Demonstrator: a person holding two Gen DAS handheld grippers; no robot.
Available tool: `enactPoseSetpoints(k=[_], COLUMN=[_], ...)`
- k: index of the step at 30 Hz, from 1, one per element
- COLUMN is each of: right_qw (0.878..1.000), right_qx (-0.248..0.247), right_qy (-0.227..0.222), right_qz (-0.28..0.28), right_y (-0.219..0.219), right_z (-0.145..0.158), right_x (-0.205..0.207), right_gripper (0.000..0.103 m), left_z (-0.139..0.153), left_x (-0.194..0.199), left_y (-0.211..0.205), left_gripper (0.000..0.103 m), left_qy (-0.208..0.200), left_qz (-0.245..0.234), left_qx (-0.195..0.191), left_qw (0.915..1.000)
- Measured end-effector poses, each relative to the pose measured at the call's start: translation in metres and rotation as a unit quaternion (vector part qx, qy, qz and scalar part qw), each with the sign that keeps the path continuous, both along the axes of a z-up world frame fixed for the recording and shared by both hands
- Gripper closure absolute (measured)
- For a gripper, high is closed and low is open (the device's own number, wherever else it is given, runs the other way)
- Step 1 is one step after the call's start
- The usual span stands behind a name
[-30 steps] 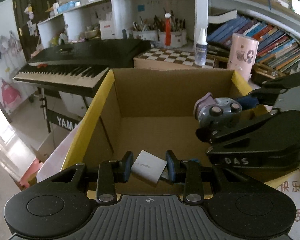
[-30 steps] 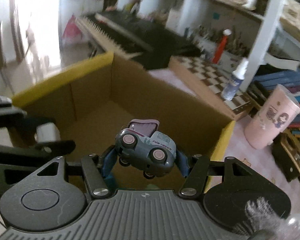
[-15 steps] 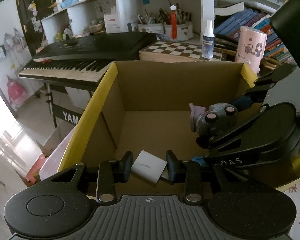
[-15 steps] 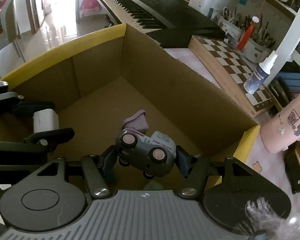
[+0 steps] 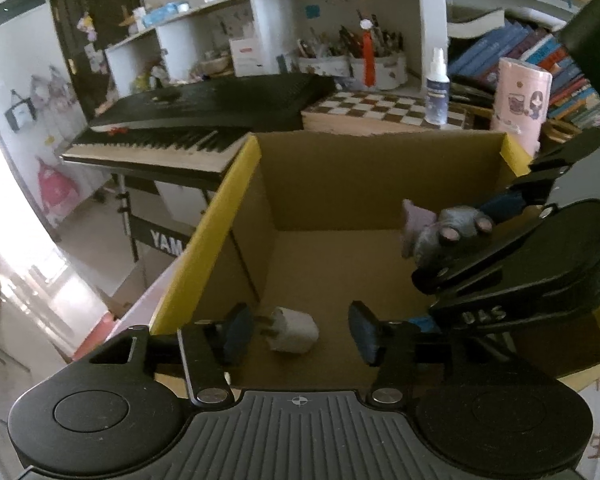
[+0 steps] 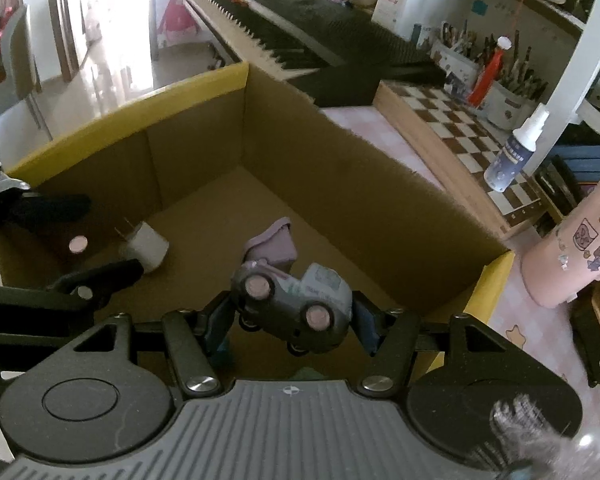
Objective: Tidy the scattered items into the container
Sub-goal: 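Lower the white block and grey car into the box and open both tools, then withdraw both tools from the box toward the mat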
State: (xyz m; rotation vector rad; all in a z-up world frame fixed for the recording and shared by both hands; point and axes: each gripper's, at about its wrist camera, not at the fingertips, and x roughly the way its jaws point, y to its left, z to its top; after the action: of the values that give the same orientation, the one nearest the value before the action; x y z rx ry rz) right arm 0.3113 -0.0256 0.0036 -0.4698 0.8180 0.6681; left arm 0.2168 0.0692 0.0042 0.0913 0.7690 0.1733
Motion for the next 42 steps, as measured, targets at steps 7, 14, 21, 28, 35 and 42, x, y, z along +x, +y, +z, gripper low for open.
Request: enactPoseSetpoints(k=[7, 14, 21, 28, 35, 42], right_qw=[0.996, 0.988, 0.974, 0.953, 0.937, 0.922], right_qx=[0.062, 0.096, 0.124, 0.153, 0.143, 0.130], right_qy=[-0.032, -0.083, -0.123, -0.146, -0.174, -0.189], right_qz=[-0.050, -0.085, -0.141, -0.216, -0.267, -0.310], right_y=[-0.019, -0.032, -0.052, -0.077, -0.089, -0.091], right_z=[0.025, 0.043, 0.058, 0.059, 0.048, 0.038], right_x=[-0.009, -0.041, -0.075, -0.113, -0.161, -0.202], right_gripper=[0.034, 0.032, 0.032, 0.032, 0.033, 0.033], left_z=[0.014, 0.032, 0.041, 0.041, 0.037, 0.031], left_x=[-0.015, -0.030, -0.049, -0.070, -0.095, -0.121], left_y=[0.000, -0.001, 0.015, 0.031, 0.043, 0.049], left_gripper=[0.027, 0.023, 0.021, 0.021, 0.021, 0.021], left_qy=[-0.038, -0.084, -0.108, -0.118, -0.112, -0.106], left_qz=[-0.014, -0.024, -0.002, 0.013, 0.010, 0.007], left_qx=[-0.016, -0.020, -0.044, -0.066, -0.090, -0.097], left_qw=[0.9990, 0.9960, 0.9931, 0.9908, 0.9896, 0.9896])
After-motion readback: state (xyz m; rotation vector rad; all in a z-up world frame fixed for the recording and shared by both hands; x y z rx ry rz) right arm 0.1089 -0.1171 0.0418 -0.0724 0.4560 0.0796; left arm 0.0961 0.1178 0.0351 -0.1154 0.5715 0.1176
